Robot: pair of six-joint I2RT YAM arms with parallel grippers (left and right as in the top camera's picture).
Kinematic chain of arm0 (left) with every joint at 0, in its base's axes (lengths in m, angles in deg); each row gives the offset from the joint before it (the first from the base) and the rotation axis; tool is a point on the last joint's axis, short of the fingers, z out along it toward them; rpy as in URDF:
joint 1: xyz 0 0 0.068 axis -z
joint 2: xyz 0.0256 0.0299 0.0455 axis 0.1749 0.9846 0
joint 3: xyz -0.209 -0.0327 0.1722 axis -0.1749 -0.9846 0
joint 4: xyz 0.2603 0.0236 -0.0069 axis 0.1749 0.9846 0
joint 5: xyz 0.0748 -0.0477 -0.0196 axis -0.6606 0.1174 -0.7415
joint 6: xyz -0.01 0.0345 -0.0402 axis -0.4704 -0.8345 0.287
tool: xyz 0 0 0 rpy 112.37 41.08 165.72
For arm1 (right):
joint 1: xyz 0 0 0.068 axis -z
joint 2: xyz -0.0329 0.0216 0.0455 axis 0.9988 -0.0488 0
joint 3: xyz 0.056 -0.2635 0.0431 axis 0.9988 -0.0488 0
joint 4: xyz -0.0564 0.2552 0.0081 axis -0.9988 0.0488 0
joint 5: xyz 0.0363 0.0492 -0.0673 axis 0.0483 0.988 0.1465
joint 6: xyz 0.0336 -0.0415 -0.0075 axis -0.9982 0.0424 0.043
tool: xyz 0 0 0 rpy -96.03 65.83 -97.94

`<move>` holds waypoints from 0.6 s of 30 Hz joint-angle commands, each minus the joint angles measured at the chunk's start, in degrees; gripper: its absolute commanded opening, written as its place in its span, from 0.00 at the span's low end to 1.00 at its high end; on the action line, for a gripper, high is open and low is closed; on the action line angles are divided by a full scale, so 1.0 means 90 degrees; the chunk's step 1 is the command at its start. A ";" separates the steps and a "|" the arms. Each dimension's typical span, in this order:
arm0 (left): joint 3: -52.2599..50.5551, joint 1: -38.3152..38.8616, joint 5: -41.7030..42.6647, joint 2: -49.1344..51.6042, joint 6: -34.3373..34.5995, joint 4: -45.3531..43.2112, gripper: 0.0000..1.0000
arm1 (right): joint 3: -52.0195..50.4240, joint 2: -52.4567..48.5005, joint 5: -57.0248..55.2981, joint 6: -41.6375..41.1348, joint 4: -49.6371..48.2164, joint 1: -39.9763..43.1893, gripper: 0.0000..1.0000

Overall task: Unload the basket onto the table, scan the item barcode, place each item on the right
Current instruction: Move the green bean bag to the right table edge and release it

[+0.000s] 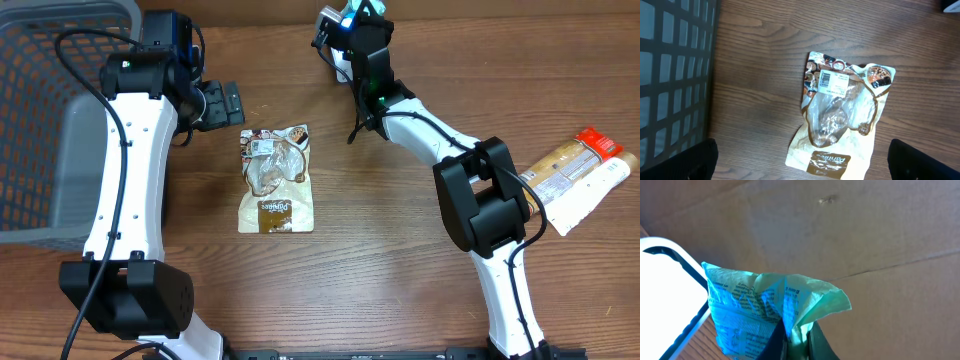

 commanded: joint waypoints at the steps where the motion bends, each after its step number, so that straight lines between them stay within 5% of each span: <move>1: -0.0034 0.0015 0.0034 0.0027 -0.0126 -0.0005 0.99 | 0.0029 0.0092 -0.0066 0.0185 -0.0087 -0.0032 0.04; 18: -0.0034 0.0015 0.0034 0.0027 -0.0126 -0.0005 1.00 | 0.0029 0.0058 -0.0066 0.0180 0.0058 -0.0036 0.04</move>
